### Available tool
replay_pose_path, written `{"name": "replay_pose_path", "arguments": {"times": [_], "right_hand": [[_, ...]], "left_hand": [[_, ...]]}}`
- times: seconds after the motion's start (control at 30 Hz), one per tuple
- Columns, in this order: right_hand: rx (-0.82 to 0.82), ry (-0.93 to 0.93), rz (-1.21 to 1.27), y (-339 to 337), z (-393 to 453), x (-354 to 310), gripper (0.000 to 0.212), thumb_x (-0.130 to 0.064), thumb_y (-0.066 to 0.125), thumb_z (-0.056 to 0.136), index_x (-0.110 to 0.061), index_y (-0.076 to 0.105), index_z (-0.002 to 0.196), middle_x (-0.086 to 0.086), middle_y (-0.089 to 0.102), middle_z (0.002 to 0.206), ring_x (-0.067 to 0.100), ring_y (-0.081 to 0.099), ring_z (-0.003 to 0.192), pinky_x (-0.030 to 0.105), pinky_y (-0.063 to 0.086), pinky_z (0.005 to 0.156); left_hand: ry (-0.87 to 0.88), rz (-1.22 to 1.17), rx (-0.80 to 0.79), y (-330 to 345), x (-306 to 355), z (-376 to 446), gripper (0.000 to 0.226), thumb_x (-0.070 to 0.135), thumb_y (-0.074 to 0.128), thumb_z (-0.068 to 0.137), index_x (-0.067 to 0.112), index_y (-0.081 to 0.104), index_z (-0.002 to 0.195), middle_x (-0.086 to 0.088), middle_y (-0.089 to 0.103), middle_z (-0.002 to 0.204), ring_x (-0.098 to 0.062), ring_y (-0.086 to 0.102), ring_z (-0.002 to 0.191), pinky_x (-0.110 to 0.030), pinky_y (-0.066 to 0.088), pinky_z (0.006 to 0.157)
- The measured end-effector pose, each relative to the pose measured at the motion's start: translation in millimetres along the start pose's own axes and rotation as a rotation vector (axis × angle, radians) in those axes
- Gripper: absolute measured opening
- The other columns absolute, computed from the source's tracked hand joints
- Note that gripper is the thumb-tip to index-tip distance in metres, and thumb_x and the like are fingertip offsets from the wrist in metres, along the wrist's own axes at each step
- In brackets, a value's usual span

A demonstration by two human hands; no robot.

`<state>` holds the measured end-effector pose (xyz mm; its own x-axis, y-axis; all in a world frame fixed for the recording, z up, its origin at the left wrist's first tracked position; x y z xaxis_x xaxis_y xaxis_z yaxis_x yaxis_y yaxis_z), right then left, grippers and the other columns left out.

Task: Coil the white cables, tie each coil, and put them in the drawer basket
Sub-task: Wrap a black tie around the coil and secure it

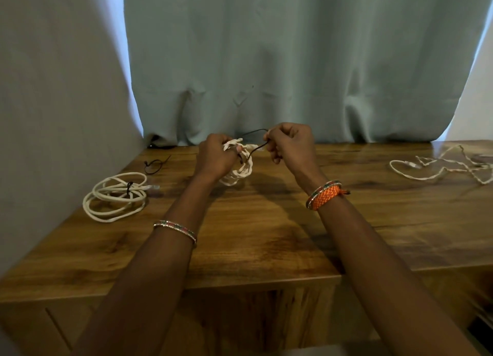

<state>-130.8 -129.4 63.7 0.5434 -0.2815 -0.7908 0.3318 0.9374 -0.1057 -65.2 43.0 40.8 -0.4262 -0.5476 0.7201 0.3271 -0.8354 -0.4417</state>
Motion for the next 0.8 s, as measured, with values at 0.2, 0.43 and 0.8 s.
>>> {"name": "replay_pose_path", "arguments": {"times": [0.2, 0.43, 0.8], "right_hand": [[-0.023, -0.050, -0.055, 8.2, -4.6, -2.0, 0.019, -0.009, 0.055, 0.089, -0.011, 0.067, 0.073, 0.003, 0.063, 0.059, 0.009, 0.058, 0.048, 0.023, 0.047, 0.045], [-0.073, 0.060, -0.022, 29.5, -12.2, 17.4, 0.033, -0.022, 0.055, 0.094, 0.004, 0.068, 0.078, 0.018, 0.068, 0.069, 0.022, 0.065, 0.056, 0.033, 0.058, 0.055], [-0.076, 0.470, 0.244, 32.4, -11.5, 63.1, 0.024, 0.014, 0.064, 0.077, 0.003, 0.056, 0.097, 0.020, 0.063, 0.090, 0.020, 0.063, 0.068, 0.023, 0.056, 0.055]], "left_hand": [[-0.022, -0.049, 0.006, -1.9, -0.8, 1.6, 0.021, 0.023, 0.066, 0.083, 0.008, 0.071, 0.096, -0.013, 0.072, 0.094, -0.027, 0.065, 0.091, -0.027, 0.043, 0.072], [-0.033, -0.173, 0.001, -6.1, 1.1, 1.5, 0.018, 0.017, 0.064, 0.085, 0.002, 0.071, 0.091, -0.009, 0.067, 0.081, -0.015, 0.058, 0.072, -0.019, 0.038, 0.055], [0.159, -0.069, 0.069, 2.2, 36.9, -23.6, 0.035, 0.030, 0.055, 0.074, 0.023, 0.071, 0.104, 0.001, 0.073, 0.102, -0.018, 0.065, 0.102, -0.045, 0.045, 0.096]]}}
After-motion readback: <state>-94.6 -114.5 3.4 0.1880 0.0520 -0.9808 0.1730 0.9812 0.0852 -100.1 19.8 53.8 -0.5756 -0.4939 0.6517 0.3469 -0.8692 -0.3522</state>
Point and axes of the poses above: each hand's wrist, its own z-axis towards the middle knuckle, its own y-axis out of the palm, x = y × z, the point moved 9 cm from there along z, towards the middle knuckle
